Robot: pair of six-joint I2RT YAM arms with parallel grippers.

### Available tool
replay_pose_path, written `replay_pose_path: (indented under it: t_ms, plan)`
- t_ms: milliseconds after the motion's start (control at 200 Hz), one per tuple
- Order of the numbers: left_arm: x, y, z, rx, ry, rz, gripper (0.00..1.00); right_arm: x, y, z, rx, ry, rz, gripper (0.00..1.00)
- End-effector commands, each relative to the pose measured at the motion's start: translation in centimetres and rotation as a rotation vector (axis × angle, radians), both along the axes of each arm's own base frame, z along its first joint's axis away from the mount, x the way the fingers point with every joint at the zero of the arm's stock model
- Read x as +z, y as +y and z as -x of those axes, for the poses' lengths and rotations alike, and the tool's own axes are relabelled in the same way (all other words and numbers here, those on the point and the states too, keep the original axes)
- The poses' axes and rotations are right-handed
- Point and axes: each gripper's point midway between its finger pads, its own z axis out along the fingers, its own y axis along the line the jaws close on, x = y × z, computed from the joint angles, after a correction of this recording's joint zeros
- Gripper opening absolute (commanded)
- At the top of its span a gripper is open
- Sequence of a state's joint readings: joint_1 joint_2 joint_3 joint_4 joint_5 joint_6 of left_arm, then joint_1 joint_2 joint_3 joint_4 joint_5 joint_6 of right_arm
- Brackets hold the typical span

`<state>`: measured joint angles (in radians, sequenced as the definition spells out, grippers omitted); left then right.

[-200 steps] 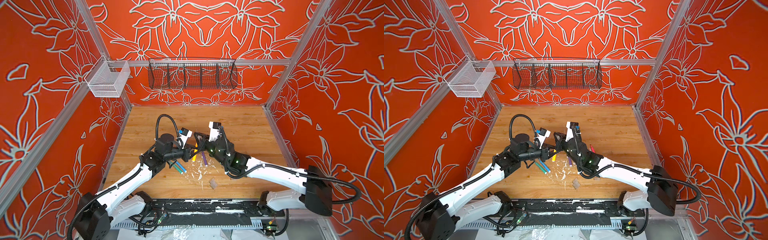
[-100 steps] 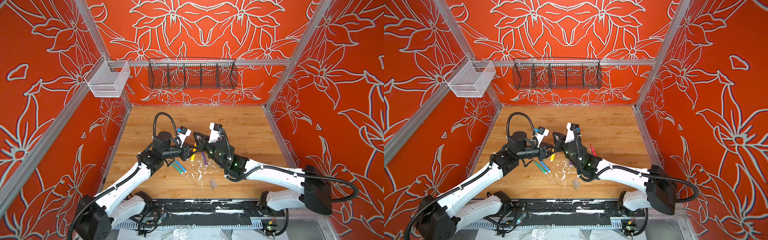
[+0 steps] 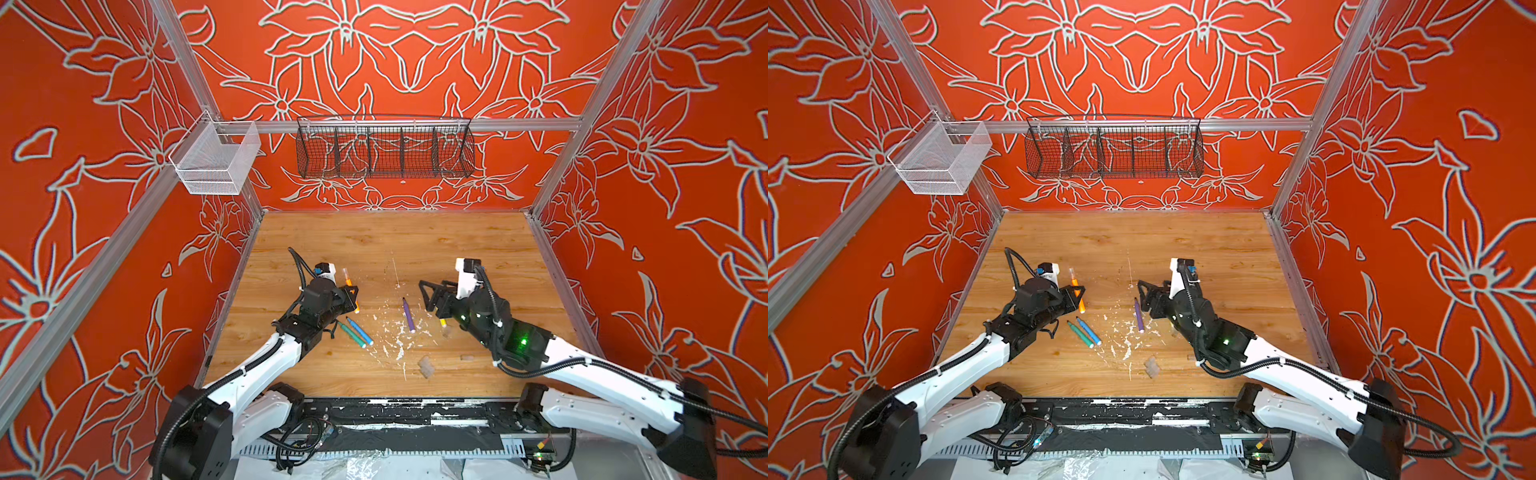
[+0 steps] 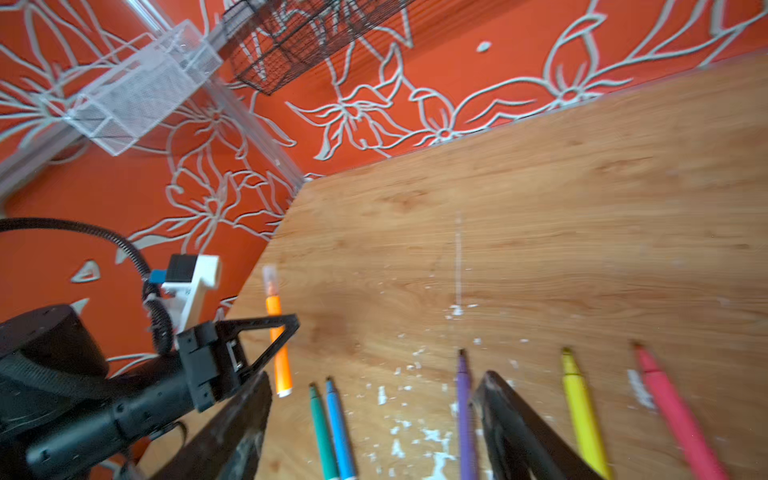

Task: Insert the pens into the pen caps
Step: 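Open the right gripper and withdraw it while the left gripper lowers the capped marker, then lay the capped orange marker on the table and open the left gripper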

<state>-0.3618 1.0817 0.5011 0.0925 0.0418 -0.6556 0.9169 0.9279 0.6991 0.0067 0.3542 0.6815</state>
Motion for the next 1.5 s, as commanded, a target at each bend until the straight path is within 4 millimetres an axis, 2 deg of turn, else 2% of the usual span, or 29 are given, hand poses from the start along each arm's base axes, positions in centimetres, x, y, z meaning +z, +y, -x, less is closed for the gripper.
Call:
replay_pose_path:
  t_ms: [0, 45, 210, 360, 430, 596, 711, 806, 866, 906, 1061, 1311, 1491]
  plan:
    - [0.9, -0.6, -1.2, -0.025, -0.002, 0.000, 0.00, -2.6, -4.0, -0.4, -0.096, 0.044, 0.189, 0.84]
    - [0.7, -1.1, -1.5, -0.041, 0.012, 0.000, 0.00, -2.8, -4.5, -0.5, -0.100, 0.050, 0.214, 0.85]
    - [-2.4, -0.5, -2.4, -0.021, 0.136, -0.096, 0.00, -4.2, -6.2, -1.2, -0.140, 0.095, 0.368, 0.86]
    - [-4.6, -1.7, -3.3, -0.077, 0.270, -0.136, 0.00, -5.5, -10.3, -1.9, -0.274, 0.150, 0.526, 0.86]
    - [-5.5, -1.7, -3.4, -0.077, 0.297, -0.145, 0.00, -6.0, -12.5, -1.7, -0.334, 0.160, 0.557, 0.91]
    - [-6.7, -2.0, -3.7, -0.088, 0.357, -0.158, 0.00, -7.2, -18.2, -0.9, -0.501, 0.170, 0.563, 0.97]
    - [-7.6, -2.3, -3.8, -0.097, 0.410, -0.166, 0.00, -8.5, -20.4, -0.7, -0.563, 0.180, 0.512, 0.97]
    - [-8.1, -2.5, -3.9, -0.105, 0.434, -0.166, 0.00, -10.1, -21.1, -1.1, -0.590, 0.198, 0.499, 0.97]
    - [-8.2, -2.5, -3.8, -0.105, 0.444, -0.170, 0.07, -11.2, -22.0, -1.3, -0.633, 0.235, 0.518, 0.96]
    - [-8.3, -2.4, -3.9, -0.107, 0.447, -0.174, 0.10, -11.2, -22.3, -1.4, -0.653, 0.262, 0.520, 0.93]
    - [-8.6, -2.4, -4.0, -0.109, 0.467, -0.191, 0.19, -13.1, -22.1, -2.4, -0.674, 0.290, 0.515, 0.89]
    - [-9.2, -2.5, -4.1, -0.118, 0.508, -0.201, 0.20, -13.2, -22.2, -2.7, -0.692, 0.322, 0.534, 0.86]
    - [-9.0, -2.7, -4.1, -0.136, 0.524, -0.208, 0.33, -13.1, -22.5, -2.4, -0.704, 0.306, 0.515, 0.86]
